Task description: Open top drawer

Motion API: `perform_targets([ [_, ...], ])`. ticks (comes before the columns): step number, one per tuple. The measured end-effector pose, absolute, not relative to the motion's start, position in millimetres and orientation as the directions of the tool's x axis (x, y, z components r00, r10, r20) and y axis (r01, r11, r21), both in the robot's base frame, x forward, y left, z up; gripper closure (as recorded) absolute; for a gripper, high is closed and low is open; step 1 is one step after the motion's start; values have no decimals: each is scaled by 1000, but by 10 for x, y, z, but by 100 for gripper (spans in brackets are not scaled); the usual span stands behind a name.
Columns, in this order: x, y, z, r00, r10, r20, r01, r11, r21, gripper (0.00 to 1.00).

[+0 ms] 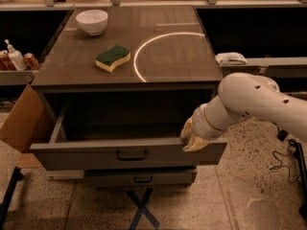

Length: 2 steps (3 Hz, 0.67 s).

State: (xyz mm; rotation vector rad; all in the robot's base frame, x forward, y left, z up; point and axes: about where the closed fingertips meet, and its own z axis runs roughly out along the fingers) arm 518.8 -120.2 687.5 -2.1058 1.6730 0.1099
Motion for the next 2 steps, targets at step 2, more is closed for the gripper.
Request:
perform_targets([
  [2,5165,-1194,6871,264,-905,-334,-942,-168,-291,75],
])
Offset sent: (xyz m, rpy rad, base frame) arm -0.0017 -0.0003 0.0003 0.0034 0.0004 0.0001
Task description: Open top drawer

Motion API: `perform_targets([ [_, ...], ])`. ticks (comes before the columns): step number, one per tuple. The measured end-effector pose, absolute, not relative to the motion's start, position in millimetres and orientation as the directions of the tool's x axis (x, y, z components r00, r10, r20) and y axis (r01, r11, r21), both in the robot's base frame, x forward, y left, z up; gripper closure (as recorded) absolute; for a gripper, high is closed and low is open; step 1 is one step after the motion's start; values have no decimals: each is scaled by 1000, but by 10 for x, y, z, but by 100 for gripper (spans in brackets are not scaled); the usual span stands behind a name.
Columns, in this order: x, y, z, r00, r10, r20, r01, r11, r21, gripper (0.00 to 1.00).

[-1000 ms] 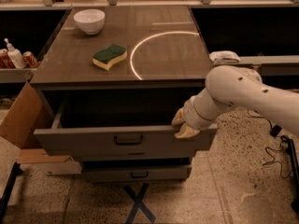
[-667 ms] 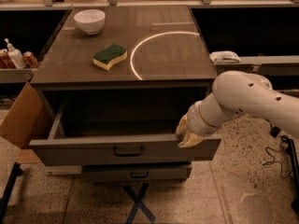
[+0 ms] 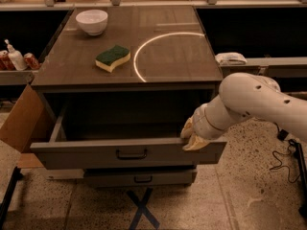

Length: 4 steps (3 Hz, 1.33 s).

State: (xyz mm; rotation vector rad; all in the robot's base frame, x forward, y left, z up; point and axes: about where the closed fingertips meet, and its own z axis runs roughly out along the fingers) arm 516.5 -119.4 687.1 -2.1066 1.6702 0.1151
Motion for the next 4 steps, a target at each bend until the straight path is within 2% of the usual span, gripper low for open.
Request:
perform_targets([
  [3,5061,-1115,6848,292,-892,-346,-941,-204,-269,5],
  [4,4919,-1022,6802,315,-877,-362,-942,-244,-229,0],
])
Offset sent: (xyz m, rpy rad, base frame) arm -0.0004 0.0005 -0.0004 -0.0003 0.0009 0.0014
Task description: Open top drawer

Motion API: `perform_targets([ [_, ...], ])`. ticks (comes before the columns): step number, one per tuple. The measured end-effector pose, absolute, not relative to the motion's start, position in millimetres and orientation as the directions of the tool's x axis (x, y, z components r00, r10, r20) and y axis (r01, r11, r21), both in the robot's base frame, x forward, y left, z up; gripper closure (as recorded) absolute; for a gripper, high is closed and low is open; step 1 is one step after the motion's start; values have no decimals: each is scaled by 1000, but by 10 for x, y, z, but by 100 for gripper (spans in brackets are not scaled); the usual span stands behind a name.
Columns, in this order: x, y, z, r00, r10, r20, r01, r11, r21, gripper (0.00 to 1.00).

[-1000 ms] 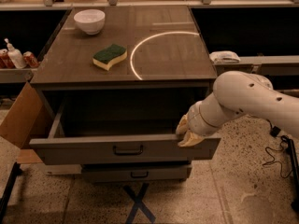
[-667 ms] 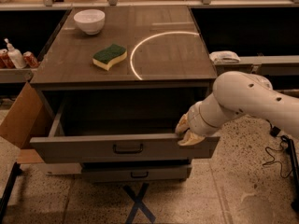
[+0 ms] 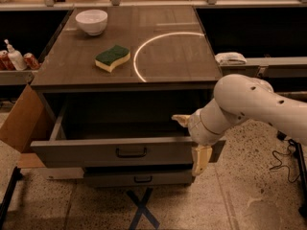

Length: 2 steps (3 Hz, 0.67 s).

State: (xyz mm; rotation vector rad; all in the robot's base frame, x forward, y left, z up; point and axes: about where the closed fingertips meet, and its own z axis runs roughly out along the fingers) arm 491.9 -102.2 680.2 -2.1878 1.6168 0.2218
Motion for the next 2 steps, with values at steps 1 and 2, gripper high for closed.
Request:
perform_targets([
  [1,4786,-952,6723,320,-870,-376,-946,-273,-172,0],
  [2,4644,-947,6703,311,-873,-377,-950,-281,-133,19],
])
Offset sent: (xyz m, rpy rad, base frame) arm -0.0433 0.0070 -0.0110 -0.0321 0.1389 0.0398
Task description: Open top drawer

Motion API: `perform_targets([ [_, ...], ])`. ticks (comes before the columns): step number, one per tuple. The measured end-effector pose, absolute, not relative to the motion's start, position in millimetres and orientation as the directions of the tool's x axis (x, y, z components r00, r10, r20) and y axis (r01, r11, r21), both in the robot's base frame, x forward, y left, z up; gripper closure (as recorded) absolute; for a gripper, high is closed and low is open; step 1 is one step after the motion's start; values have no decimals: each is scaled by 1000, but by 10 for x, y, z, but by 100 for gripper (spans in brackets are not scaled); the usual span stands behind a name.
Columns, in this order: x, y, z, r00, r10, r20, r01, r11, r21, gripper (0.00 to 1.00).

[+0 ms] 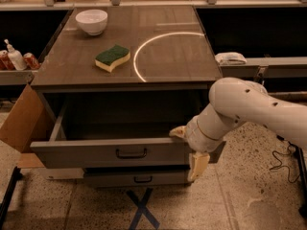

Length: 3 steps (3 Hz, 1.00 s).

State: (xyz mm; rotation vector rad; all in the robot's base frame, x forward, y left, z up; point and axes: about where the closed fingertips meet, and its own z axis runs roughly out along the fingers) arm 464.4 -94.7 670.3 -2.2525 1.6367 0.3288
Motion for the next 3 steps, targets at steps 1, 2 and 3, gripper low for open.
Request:
perform_targets([
  [1,4551,-974,6734,302,-879,-370,-953,-275,-124,41],
  [2,4484,-1012,6767,294,-884,-365,-956,-266,-124,64],
  [3,4451,-1054,6801,279,-889,-364,-960,-248,-129,68],
])
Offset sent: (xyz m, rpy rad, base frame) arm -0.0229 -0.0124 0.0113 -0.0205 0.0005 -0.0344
